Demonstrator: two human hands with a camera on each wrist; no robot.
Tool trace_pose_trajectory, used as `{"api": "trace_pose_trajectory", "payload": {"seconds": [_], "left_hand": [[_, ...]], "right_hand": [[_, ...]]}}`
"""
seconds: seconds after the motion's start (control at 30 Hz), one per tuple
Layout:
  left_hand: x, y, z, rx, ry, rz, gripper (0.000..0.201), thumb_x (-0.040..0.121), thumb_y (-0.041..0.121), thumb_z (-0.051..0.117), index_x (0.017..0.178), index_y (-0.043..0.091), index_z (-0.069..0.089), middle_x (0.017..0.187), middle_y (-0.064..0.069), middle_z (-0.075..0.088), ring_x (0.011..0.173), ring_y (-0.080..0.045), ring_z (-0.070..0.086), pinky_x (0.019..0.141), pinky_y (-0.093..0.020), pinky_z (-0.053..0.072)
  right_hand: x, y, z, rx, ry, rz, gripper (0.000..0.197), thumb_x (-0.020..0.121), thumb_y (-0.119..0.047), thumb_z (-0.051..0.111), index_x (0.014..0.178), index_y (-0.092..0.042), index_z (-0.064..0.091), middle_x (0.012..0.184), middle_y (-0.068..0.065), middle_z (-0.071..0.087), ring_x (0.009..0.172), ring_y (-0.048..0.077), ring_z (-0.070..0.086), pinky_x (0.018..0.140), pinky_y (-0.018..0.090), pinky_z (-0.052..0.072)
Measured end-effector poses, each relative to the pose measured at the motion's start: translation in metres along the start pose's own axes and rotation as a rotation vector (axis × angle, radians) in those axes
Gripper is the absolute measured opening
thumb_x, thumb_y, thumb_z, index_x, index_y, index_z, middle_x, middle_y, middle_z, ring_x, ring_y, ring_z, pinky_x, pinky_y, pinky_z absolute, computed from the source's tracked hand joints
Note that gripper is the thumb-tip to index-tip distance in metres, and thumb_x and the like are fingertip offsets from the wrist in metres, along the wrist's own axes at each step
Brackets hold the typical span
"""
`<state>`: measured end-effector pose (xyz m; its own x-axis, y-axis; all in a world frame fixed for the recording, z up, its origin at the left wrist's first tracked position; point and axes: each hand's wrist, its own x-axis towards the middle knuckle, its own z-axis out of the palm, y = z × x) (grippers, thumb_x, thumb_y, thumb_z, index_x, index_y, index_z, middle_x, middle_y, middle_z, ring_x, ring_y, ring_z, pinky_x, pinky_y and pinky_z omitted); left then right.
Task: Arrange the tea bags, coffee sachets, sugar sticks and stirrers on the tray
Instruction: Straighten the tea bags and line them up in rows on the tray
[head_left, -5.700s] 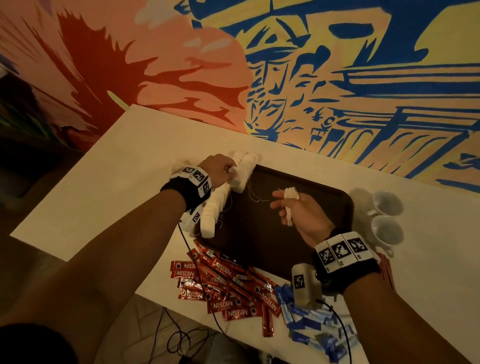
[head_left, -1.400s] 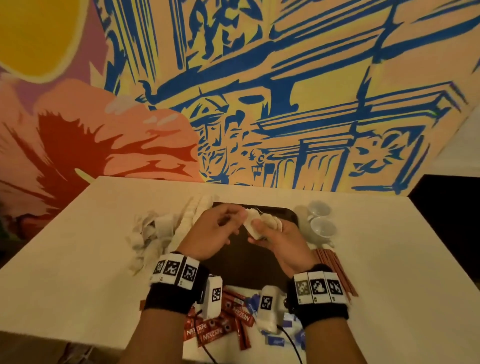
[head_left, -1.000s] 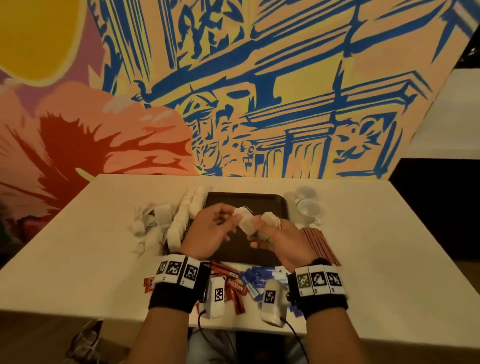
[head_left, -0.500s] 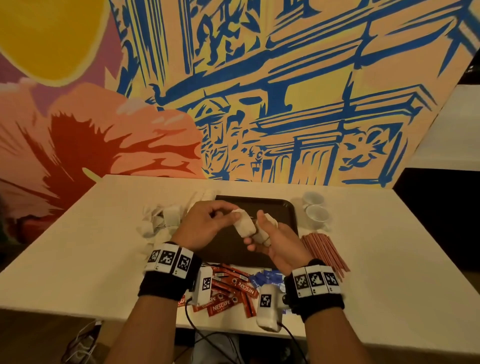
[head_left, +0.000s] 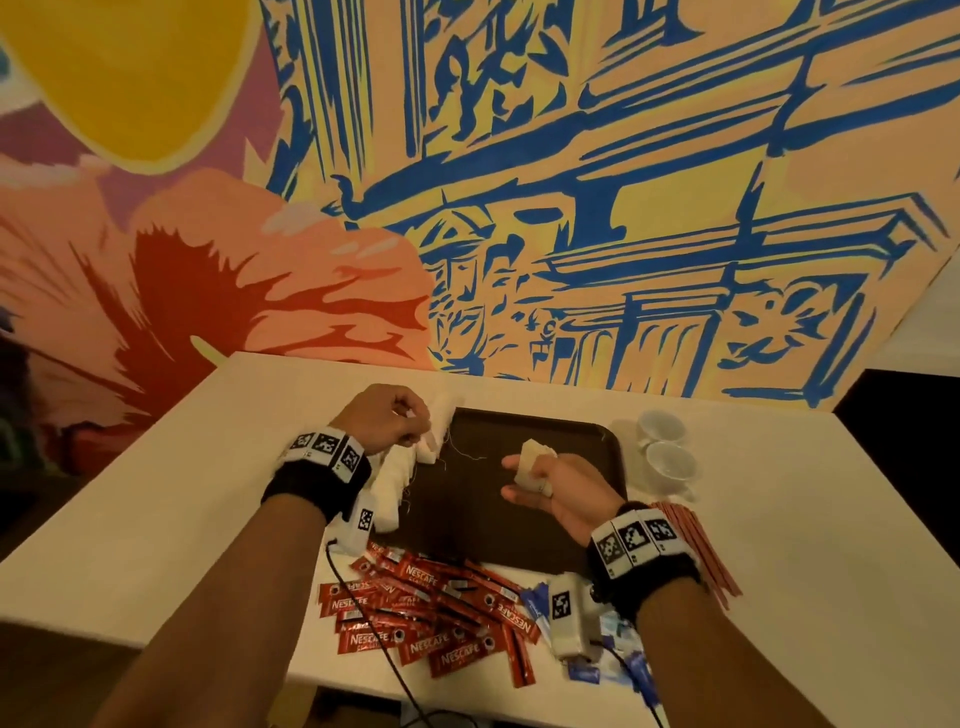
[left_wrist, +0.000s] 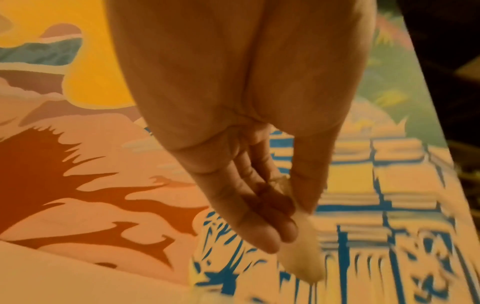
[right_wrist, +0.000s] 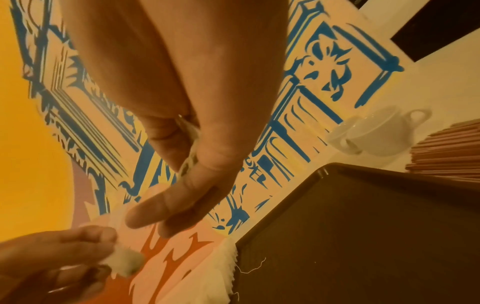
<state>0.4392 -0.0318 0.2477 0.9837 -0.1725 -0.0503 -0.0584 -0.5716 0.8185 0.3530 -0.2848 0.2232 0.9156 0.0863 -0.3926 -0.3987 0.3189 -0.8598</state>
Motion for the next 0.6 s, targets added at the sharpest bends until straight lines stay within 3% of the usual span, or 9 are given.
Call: {"api": "trace_pose_trajectory", "payload": {"seconds": [0.1, 0.2, 0.27, 0.43, 0.6], "left_hand": [[0.036, -0.031, -0.004, 0.294, -0.057, -0.072, 0.029, 0.079, 0.015, 0.078, 0.105, 0.021, 0.065, 0.093, -0.008, 0.070, 0.071, -0.019, 0.068, 0.072, -0.033, 0.055], [0.064, -0.051, 0.001, 0.509, -0.138, -0.108, 0.044, 0.080, 0.024, 0.080, 0.119, 0.021, 0.061, 0.104, 0.002, 0.062, 0.094, -0.020, 0.062, 0.081, -0.029, 0.046], [0.079, -0.061, 0.008, 0.624, -0.185, -0.098, 0.040, 0.082, 0.026, 0.079, 0.119, 0.019, 0.065, 0.109, 0.000, 0.062, 0.104, -0.022, 0.062, 0.087, -0.029, 0.047], [0.107, -0.081, 0.030, 0.641, -0.308, -0.133, 0.022, 0.084, 0.023, 0.077, 0.105, 0.018, 0.076, 0.109, -0.001, 0.072, 0.099, -0.018, 0.064, 0.084, -0.027, 0.047], [0.130, -0.092, 0.052, 0.732, -0.364, -0.152, 0.026, 0.089, 0.018, 0.072, 0.114, 0.017, 0.074, 0.117, -0.004, 0.071, 0.111, -0.023, 0.064, 0.091, -0.028, 0.049]], "right_hand": [[0.019, 0.000, 0.005, -0.052, -0.010, 0.032, 0.018, 0.098, 0.006, 0.053, 0.113, 0.004, 0.062, 0.132, 0.019, 0.056, 0.097, 0.029, 0.070, 0.081, 0.035, 0.063], [0.038, 0.005, 0.007, -0.013, -0.009, 0.078, 0.030, 0.091, 0.009, 0.066, 0.120, 0.009, 0.060, 0.129, 0.025, 0.058, 0.101, 0.032, 0.070, 0.078, 0.033, 0.063], [0.047, 0.006, 0.008, 0.008, 0.004, 0.085, 0.026, 0.088, 0.010, 0.068, 0.113, 0.007, 0.063, 0.124, 0.025, 0.061, 0.106, 0.033, 0.068, 0.074, 0.029, 0.062], [0.066, 0.014, 0.003, 0.117, 0.048, 0.085, 0.022, 0.089, 0.009, 0.067, 0.111, 0.007, 0.064, 0.122, 0.022, 0.063, 0.115, 0.034, 0.065, 0.072, 0.027, 0.062], [0.075, 0.029, -0.013, 0.130, 0.073, 0.113, 0.029, 0.090, 0.004, 0.069, 0.119, 0.007, 0.065, 0.125, 0.019, 0.064, 0.112, 0.029, 0.068, 0.086, 0.033, 0.060]]}}
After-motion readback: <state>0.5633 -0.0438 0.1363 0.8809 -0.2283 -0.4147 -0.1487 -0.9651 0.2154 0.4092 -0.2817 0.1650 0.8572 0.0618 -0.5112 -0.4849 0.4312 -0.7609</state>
